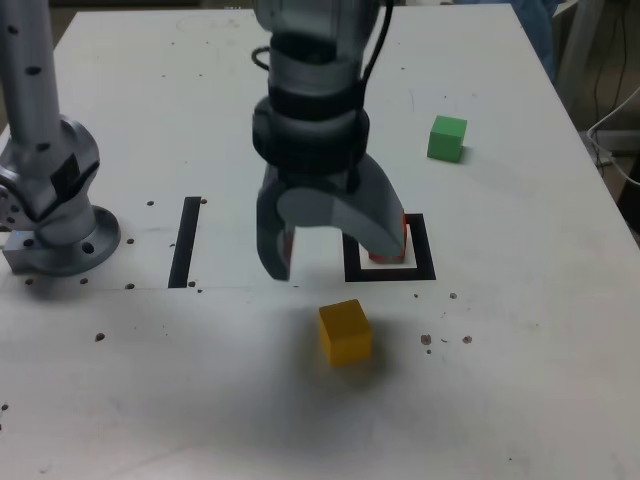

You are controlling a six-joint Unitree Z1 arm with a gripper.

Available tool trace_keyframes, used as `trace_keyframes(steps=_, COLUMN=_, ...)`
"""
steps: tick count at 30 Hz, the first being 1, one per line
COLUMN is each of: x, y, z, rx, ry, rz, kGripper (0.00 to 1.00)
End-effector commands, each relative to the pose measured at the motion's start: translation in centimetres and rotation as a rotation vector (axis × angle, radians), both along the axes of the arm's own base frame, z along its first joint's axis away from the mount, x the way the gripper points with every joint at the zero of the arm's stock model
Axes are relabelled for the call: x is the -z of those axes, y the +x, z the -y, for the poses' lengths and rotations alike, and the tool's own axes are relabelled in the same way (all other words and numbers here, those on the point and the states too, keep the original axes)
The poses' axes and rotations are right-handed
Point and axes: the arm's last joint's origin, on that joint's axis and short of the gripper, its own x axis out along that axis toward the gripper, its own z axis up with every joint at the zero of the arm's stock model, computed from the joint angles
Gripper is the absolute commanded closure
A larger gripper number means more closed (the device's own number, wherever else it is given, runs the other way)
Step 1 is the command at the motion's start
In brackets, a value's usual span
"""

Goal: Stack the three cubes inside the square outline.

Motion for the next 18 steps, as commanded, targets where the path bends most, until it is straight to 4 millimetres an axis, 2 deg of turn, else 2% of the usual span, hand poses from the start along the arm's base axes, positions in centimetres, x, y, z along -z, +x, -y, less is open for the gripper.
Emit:
trace_keyframes(steps=1, x=0.8, y=0.1, z=0.6, rx=-0.001, ry=-0.008, rz=-0.002, kGripper=0.06)
trace_keyframes(steps=10, x=4.3, y=0.1, z=2.3, rx=-0.036, ry=-0.071, rz=-0.015, kGripper=0.06)
trace_keyframes(steps=18, x=5.5, y=1.1, z=2.8, rx=-0.048, ry=-0.083, rz=-0.003, kGripper=0.09)
